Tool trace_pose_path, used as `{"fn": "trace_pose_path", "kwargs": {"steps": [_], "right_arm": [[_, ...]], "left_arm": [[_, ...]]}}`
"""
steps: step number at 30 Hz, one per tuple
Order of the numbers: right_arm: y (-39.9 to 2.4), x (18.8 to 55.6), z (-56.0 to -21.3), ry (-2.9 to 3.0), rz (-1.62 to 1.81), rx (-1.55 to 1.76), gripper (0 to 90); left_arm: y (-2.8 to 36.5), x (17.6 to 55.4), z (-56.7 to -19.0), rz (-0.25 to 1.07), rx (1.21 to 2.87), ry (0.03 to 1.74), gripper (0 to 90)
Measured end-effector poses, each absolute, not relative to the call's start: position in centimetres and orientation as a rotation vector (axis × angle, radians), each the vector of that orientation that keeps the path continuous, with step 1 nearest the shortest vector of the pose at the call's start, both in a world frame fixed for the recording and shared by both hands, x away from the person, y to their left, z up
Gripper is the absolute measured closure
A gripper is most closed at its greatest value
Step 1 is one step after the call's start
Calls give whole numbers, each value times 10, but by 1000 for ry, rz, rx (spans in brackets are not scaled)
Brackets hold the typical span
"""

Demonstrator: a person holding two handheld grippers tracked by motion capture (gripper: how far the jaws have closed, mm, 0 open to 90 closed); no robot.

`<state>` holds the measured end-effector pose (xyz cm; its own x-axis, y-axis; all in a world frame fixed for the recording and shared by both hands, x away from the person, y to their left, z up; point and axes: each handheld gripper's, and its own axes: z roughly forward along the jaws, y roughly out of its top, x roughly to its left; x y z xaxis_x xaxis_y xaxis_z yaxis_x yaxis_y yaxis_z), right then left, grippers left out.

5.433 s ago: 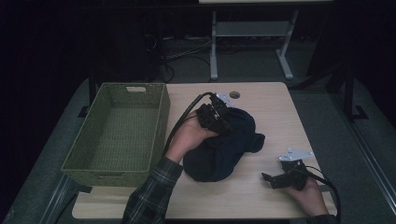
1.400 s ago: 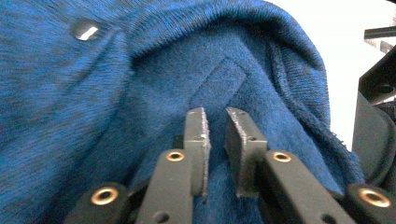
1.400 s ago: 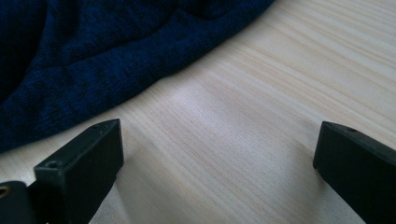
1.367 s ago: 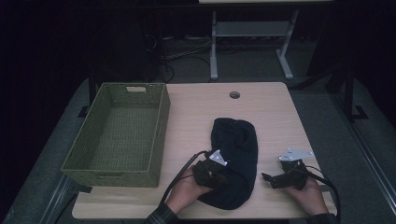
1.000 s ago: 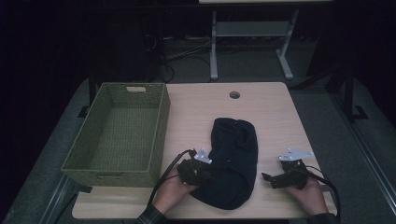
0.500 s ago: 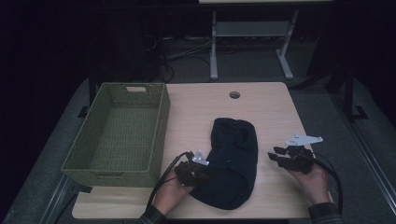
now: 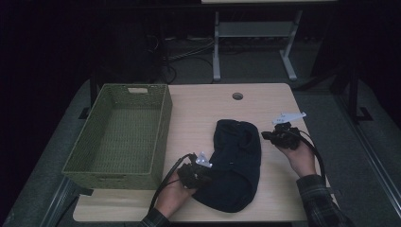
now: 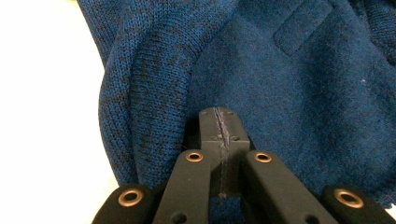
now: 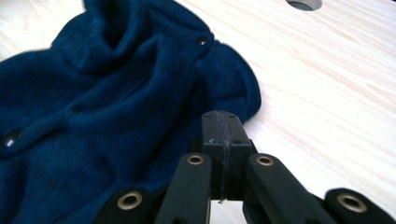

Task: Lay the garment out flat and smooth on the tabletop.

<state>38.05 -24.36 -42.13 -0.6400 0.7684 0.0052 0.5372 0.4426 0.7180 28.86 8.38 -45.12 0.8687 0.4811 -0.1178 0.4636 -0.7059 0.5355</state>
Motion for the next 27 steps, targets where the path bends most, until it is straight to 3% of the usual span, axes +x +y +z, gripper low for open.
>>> {"fn": "trace_pose_path", "kwargs": {"steps": [15,27], "right_arm": [[-217,422,-453,2437,982,1147,898],[-221,440,-465,2400,987,1198,899]], "left_arm": [[82,288,-451,35,2461,696,900],[76,284,-452,-11,2449,681,900]]}}
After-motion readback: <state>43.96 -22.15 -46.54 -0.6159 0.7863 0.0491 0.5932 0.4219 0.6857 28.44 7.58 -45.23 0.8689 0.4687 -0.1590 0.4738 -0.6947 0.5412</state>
